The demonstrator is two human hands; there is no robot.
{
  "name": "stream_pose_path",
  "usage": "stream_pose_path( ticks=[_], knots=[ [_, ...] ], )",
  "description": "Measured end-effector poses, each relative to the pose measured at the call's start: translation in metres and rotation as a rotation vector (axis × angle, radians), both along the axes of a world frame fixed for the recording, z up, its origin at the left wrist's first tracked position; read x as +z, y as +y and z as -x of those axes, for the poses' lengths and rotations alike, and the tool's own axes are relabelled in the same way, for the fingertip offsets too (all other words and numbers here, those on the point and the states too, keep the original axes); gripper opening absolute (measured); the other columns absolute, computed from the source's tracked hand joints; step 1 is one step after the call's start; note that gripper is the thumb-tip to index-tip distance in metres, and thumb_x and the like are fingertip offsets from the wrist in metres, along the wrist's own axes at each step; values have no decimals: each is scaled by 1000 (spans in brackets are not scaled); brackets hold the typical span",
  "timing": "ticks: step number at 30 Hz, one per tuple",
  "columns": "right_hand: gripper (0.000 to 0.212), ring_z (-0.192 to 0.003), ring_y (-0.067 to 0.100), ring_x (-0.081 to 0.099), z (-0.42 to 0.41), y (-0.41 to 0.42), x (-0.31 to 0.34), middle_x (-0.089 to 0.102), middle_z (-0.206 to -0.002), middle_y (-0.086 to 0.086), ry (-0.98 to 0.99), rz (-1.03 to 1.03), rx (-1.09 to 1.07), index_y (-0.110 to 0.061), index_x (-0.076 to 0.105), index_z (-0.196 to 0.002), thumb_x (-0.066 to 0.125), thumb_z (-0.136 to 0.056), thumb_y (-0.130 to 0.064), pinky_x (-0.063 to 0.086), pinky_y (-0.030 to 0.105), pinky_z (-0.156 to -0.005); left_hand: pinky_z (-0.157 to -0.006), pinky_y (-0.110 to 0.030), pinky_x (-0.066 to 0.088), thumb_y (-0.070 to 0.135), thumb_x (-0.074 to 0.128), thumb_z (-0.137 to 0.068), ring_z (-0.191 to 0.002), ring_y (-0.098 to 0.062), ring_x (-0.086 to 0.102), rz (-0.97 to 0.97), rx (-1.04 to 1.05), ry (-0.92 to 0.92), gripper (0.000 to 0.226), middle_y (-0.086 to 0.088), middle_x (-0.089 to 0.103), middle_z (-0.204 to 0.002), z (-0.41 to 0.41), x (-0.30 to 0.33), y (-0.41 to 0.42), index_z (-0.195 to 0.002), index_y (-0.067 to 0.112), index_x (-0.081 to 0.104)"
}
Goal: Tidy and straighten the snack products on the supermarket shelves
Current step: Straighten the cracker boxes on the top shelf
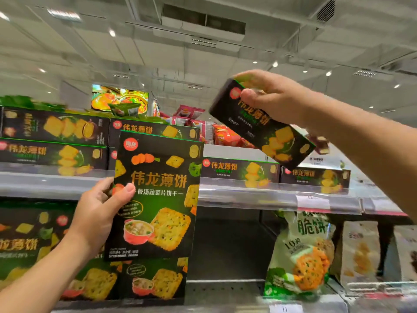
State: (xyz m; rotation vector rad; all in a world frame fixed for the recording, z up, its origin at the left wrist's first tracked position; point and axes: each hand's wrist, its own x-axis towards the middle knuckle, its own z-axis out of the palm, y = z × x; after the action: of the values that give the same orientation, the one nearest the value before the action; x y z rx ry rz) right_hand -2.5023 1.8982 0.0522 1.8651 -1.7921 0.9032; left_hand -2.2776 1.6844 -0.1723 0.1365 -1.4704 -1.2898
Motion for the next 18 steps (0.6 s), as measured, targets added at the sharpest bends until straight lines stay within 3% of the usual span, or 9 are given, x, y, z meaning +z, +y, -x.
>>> stream_pose_path(
  ticks=[4,8,12,15,18],
  knots=[
    [35,-86,7,54,-2,-34,17,56,-112,-11,257,-159,-249,-38,50,-135,48,-100,-35,37,17,-60,-57,-35,60,53,85,-59,-80,-36,74,-20,-8,-36,43,-17,75,-94,-2,0,-6,-91,28,72],
    [41,-100,6,45,6,-62,10,57,-134,-7,413,-296,-311,-37,47,-141,48,-100,-32,35,22,-82,-59,-35,60,55,77,-61,-83,-35,74,-15,29,-24,43,-14,76,-94,2,-1,-8,-93,27,72],
    [42,-103,6,45,16,-81,0,53,-142,-6,446,-357,-309,-33,47,-142,48,-101,-28,29,22,-88,-59,-34,60,55,77,-60,-82,-34,74,-10,35,-31,43,-14,76,-94,5,-3,-10,-92,27,70],
    [41,-119,14,50,22,-91,-6,50,-145,-5,472,-367,-292,-29,47,-143,47,-102,-26,25,20,-90,-60,-35,61,55,76,-61,-84,-34,74,0,35,-62,44,-14,75,-96,4,-3,-11,-94,27,69],
    [39,-99,13,49,27,-98,-7,58,-136,0,436,-348,-295,-27,50,-141,46,-102,-25,31,20,-82,-62,-38,60,60,78,-57,-85,-34,74,11,46,-83,51,-12,75,-97,2,-3,-12,-97,28,68]
  ],
)
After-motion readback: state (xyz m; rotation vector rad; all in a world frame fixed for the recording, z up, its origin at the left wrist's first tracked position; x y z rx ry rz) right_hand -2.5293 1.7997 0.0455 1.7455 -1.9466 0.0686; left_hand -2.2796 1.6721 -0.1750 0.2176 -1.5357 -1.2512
